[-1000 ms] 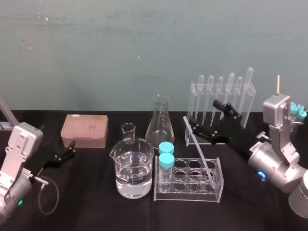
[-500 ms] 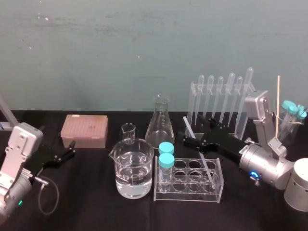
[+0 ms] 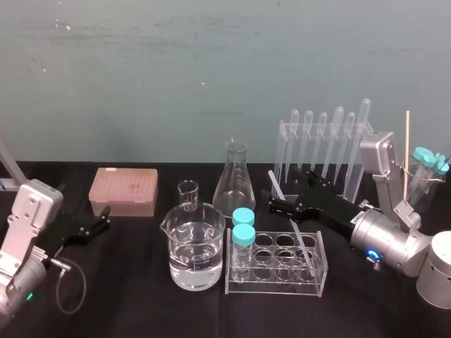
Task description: Pick up the stirring rod with one hand, then place it down.
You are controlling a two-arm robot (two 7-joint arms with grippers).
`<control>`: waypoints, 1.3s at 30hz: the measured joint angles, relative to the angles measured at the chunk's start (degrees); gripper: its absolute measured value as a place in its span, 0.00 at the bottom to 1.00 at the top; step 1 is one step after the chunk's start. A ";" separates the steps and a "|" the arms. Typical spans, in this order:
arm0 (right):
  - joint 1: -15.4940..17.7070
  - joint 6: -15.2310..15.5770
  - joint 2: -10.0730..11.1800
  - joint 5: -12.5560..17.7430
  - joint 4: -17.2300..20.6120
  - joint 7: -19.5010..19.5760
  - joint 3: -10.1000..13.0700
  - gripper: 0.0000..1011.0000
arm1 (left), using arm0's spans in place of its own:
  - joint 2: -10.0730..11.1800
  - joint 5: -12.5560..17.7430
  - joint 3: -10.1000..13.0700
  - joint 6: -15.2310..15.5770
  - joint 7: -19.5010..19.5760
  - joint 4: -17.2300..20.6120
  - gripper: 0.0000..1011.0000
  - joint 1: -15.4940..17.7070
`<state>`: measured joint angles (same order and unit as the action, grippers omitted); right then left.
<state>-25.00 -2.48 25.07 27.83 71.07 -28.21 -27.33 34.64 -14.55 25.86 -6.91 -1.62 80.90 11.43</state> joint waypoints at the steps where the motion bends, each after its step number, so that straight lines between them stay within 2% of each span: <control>1: 0.01 -0.03 0.01 0.01 0.01 -0.01 0.01 0.99 | 0.00 0.00 0.00 0.00 0.00 0.00 0.99 0.00; 6: 0.03 -0.11 0.03 0.03 0.03 -0.04 0.04 0.91 | 0.00 0.00 0.00 0.00 0.00 0.00 0.99 0.00; 9: 0.05 -0.20 0.04 0.04 0.06 -0.05 0.06 0.80 | 0.00 0.00 0.00 0.00 0.00 0.00 0.99 0.00; 12: 0.06 -0.25 0.05 0.05 0.08 -0.06 0.06 0.73 | 0.00 0.00 0.00 0.00 0.00 0.00 0.99 0.00; 15: 0.08 -0.27 0.05 0.06 0.08 -0.07 0.06 0.59 | 0.00 0.01 0.00 0.00 0.00 0.00 0.99 0.00; 19: 0.08 -0.29 0.05 0.07 0.08 -0.07 0.06 0.50 | 0.00 0.00 0.00 0.00 0.00 0.00 0.99 0.00; 20: 0.08 -0.30 0.05 0.08 0.08 -0.07 0.06 0.44 | 0.00 0.00 0.00 0.00 0.00 0.00 0.99 0.00; 31: 0.08 -0.36 0.05 0.11 0.08 -0.06 0.06 0.11 | 0.00 0.00 0.00 0.00 0.00 0.00 0.99 0.00; 34: 0.08 -0.37 0.05 0.11 0.08 -0.07 0.06 0.06 | 0.00 0.01 0.00 0.00 0.00 0.00 0.99 0.00; 39: 0.08 -0.37 0.05 0.12 0.08 -0.07 0.06 0.06 | 0.00 0.01 0.00 0.00 0.00 0.00 0.99 0.00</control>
<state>-24.91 -2.85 25.12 27.94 71.14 -28.28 -27.27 34.64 -14.55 25.86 -6.91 -1.62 80.90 11.43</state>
